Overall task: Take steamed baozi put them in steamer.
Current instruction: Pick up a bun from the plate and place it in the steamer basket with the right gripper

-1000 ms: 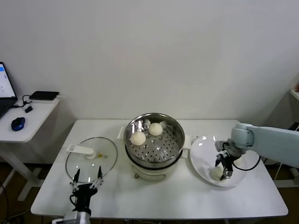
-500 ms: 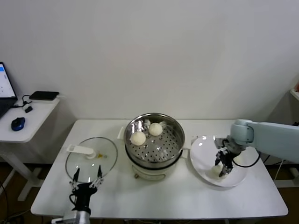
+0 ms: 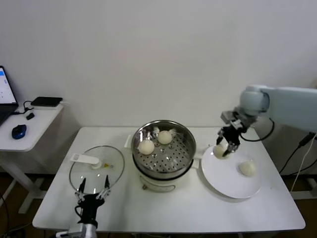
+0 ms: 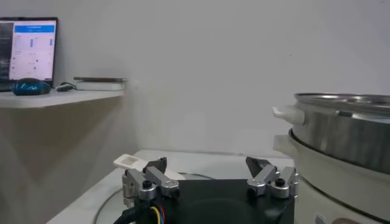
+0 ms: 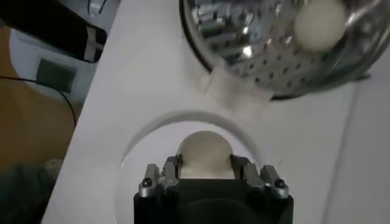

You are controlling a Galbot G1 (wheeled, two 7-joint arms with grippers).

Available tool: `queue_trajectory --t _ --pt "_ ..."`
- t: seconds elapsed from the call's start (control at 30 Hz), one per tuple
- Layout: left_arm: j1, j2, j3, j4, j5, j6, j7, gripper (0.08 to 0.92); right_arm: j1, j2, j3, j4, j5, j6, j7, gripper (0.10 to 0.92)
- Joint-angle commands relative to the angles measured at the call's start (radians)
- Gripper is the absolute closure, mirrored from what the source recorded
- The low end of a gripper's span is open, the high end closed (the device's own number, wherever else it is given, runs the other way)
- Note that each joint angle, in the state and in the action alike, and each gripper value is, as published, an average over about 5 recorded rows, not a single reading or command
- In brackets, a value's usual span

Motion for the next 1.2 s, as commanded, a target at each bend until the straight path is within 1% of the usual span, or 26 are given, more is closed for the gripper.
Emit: queue_trajectory --t 0.03,0.17,0.27,0.43,0.57,0.67,0.83,1.07,1.2 --pt "0.004 0.0 0.002 -0.004 0.0 -0.002 0.0 0.177 0.213 0.106 0.069 0.115 0.045 0.188 -0.063 0.457" --pt "0.007 0.001 -0.001 -0.004 0.0 -0.005 -0.003 0.177 0.211 0.143 0.107 0.211 -0.056 0.258 -0.023 0.457" --pt "0.009 0.003 -0.001 -0.004 -0.001 -0.007 -0.004 0.177 0.185 0.176 0.138 0.28 -0.17 0.301 0.023 0.457" --pt "0.009 0.003 0.002 -0.005 -0.001 -0.008 -0.005 0.177 0.086 0.243 0.161 0.312 -0.366 0.33 0.087 0.456" --pt "0.011 0.002 0.004 -0.006 -0.001 -0.01 -0.006 0.177 -0.024 0.299 0.173 0.272 -0.461 0.331 0.111 0.454" --pt "0.011 0.001 0.005 -0.006 0.0 -0.011 -0.006 0.177 -0.095 0.349 0.18 0.225 -0.502 0.319 0.122 0.456" --pt "0.013 0.001 0.004 -0.009 0.004 -0.014 -0.006 0.177 -0.18 0.41 0.177 0.139 -0.514 0.294 0.134 0.455" --pt "0.009 0.001 -0.002 0.002 0.015 -0.022 -0.008 0.177 -0.286 0.477 0.209 -0.018 -0.535 0.296 0.152 0.457" --pt "0.007 0.001 -0.002 0.005 0.014 -0.022 -0.007 0.177 -0.319 0.505 0.225 -0.077 -0.532 0.302 0.151 0.457"
